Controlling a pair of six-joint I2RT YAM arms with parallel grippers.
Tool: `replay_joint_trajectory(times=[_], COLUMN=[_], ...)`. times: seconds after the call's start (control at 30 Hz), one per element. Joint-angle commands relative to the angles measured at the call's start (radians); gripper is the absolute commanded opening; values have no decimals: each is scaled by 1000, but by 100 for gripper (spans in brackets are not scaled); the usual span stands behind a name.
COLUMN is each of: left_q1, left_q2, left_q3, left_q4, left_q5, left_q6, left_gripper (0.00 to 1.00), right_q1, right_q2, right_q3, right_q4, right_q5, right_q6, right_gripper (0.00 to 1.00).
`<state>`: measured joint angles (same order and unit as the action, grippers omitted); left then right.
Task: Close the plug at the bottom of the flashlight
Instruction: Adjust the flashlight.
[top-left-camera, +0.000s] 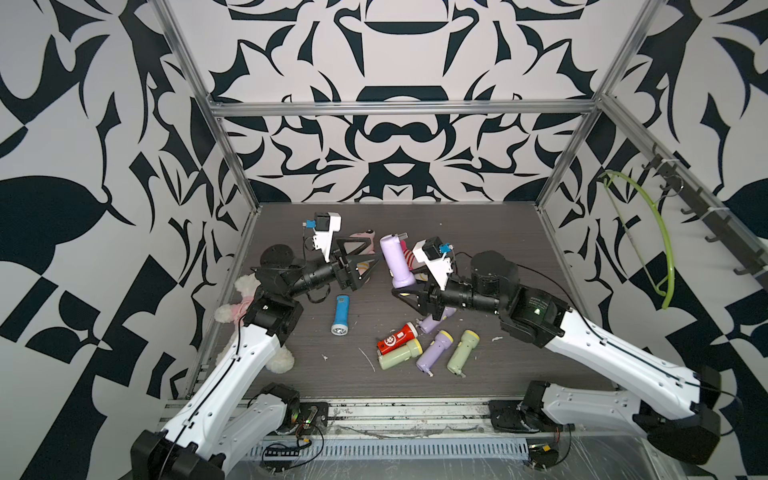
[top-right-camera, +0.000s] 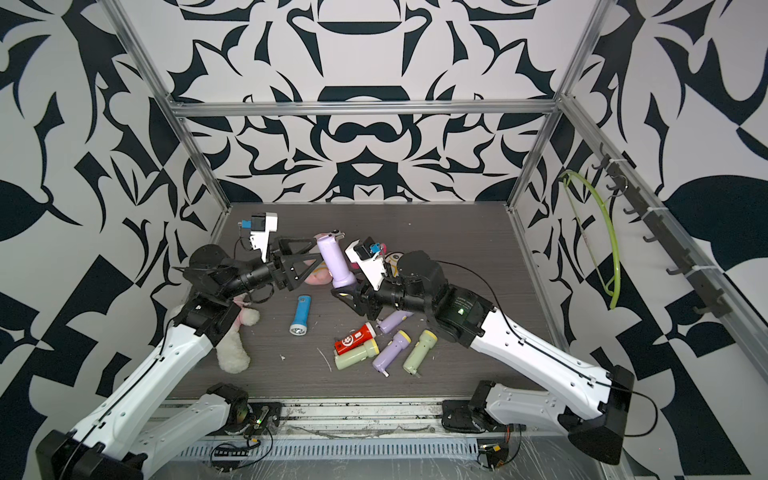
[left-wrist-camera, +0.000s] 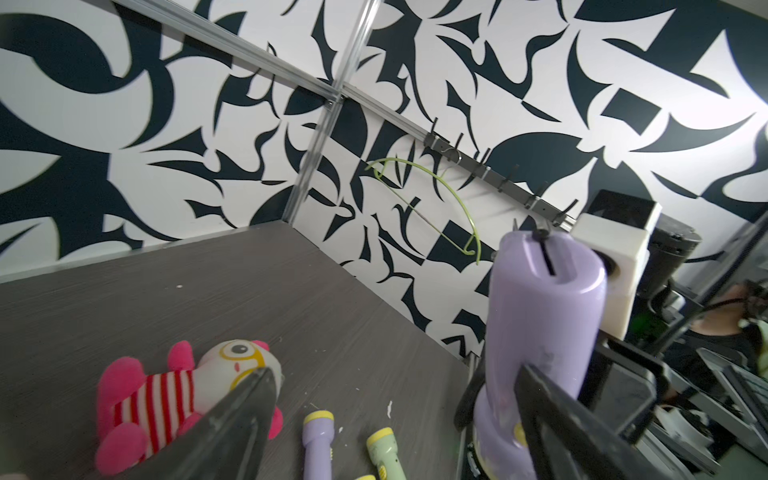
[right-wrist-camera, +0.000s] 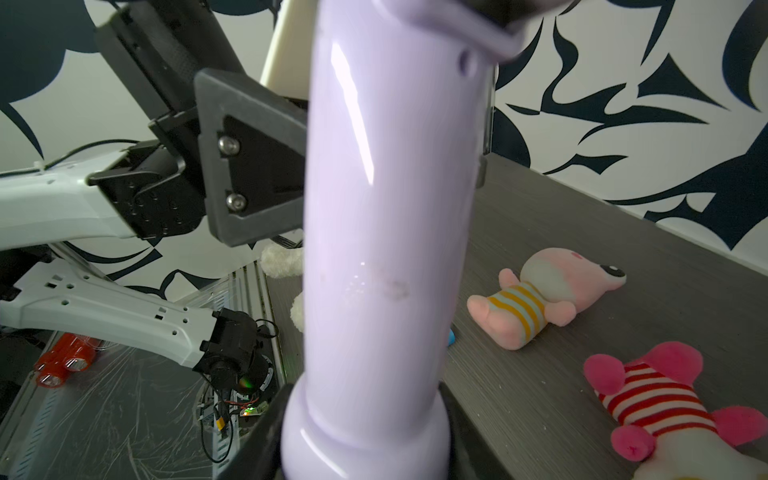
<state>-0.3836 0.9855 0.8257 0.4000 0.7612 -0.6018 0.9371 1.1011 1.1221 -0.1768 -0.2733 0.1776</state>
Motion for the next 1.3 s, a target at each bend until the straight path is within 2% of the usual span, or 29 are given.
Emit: replay_joint_trajectory(times=[0.0, 0.13, 0.3, 0.4, 0.57, 0.7, 1.1, 1.27], left_q1=[3, -1, -3, -2, -3, -3, -2, -3], left_q2=[55, 102, 72, 24, -76, -107, 42, 87], left_q3=[58, 79, 64, 47, 38, 48, 157, 178], left_q4=[196, 286, 291, 235, 12, -53, -42, 50], left_q5=[135, 199, 222, 221, 196, 189, 215, 210], left_q6=[-121, -190, -164, -99, 89, 159, 156, 99], left_gripper=[94, 93, 94, 94, 94, 94, 94, 95], right_q1=[5, 5, 2, -18, -60, -63, -61, -59], right_q2=[4, 33, 84, 98, 107, 114, 128, 126], right_q3=[56, 69, 106, 115, 126, 138, 160, 156], right_q4=[37, 56, 74, 102, 107, 97, 95, 96], right_q5=[6, 25, 46, 29, -10, -10, -88, -104], right_q6=[-54, -84, -118, -110, -86, -96, -92, -92], right_gripper=[0, 0, 0, 0, 0, 0, 0, 0])
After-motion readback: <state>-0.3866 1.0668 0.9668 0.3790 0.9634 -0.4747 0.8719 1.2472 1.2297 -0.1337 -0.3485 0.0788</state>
